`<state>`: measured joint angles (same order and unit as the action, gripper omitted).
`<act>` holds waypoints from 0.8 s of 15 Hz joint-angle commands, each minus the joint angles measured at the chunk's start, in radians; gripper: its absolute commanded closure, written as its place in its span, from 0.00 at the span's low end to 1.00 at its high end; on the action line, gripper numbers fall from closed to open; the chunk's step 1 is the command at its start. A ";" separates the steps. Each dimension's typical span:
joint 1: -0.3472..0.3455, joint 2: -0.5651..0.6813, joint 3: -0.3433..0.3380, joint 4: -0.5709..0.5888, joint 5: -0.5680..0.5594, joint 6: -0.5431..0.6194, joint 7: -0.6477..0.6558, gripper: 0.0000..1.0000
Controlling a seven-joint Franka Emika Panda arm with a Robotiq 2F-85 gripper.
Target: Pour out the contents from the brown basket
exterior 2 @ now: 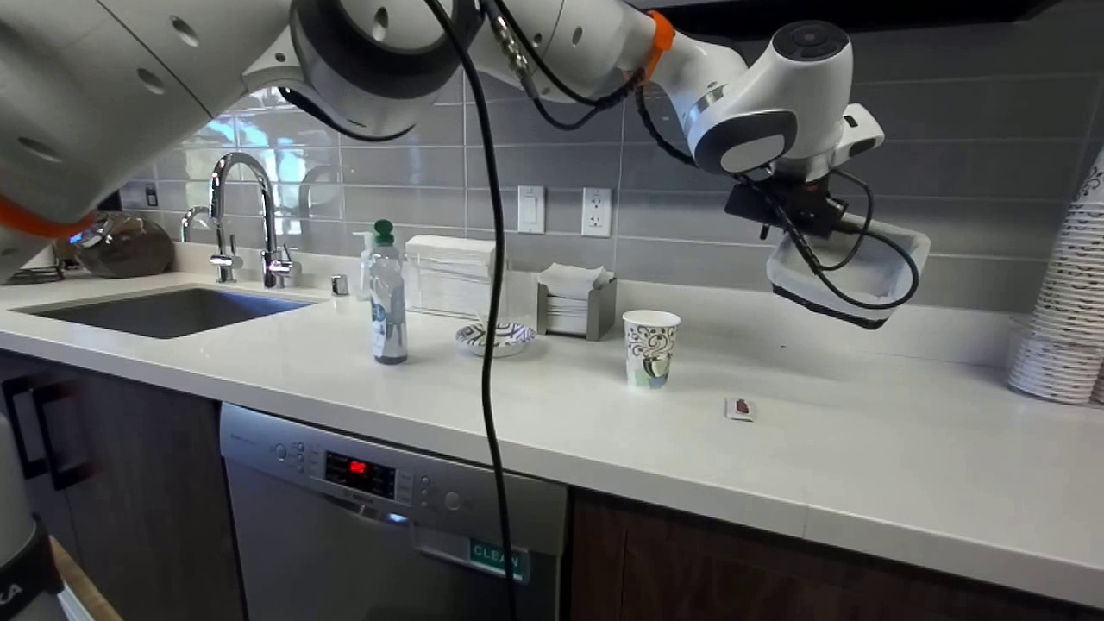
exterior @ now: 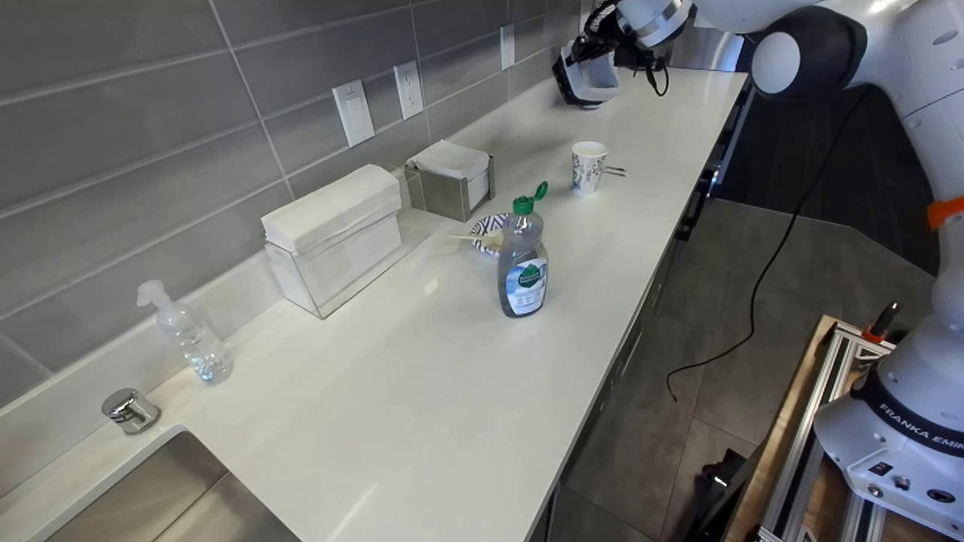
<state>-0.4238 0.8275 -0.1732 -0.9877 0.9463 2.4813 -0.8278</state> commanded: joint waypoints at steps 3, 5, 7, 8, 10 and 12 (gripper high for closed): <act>0.083 -0.160 -0.110 -0.213 -0.187 -0.203 0.100 0.96; 0.108 -0.177 -0.146 -0.234 -0.269 -0.263 0.109 0.96; 0.118 -0.182 -0.156 -0.242 -0.320 -0.320 0.086 0.96; 0.125 -0.184 -0.161 -0.251 -0.343 -0.340 0.077 0.96; 0.135 -0.178 -0.172 -0.257 -0.386 -0.354 0.074 0.96; 0.137 -0.172 -0.175 -0.266 -0.414 -0.367 0.077 0.96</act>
<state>-0.3091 0.6788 -0.3241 -1.2027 0.5872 2.1497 -0.7482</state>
